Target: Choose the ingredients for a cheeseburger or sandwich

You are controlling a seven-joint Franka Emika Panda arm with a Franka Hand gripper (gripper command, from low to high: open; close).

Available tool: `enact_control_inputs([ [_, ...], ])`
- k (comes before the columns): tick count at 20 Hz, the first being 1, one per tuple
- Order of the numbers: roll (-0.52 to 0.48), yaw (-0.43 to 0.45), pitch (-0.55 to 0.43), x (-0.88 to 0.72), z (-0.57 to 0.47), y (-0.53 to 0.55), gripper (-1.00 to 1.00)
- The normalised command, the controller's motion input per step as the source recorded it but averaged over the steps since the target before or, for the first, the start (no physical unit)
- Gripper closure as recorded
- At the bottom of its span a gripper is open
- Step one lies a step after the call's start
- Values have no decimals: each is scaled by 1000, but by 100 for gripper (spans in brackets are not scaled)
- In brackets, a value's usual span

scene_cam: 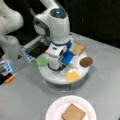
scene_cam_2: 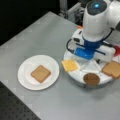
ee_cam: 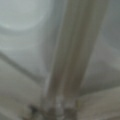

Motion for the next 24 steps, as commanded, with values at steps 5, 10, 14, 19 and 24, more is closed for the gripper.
enact_control_inputs([
  [5, 137, 219, -199, -278, -199, -61, -100],
  [10, 160, 236, -160, -324, -165, -71, -100],
  [14, 209, 155, -100, -346, -128, -62, -100],
  [19, 226, 116, -33, -342, -58, -80, -100],
  [24, 197, 156, -69, -298, -60, -80, -100],
])
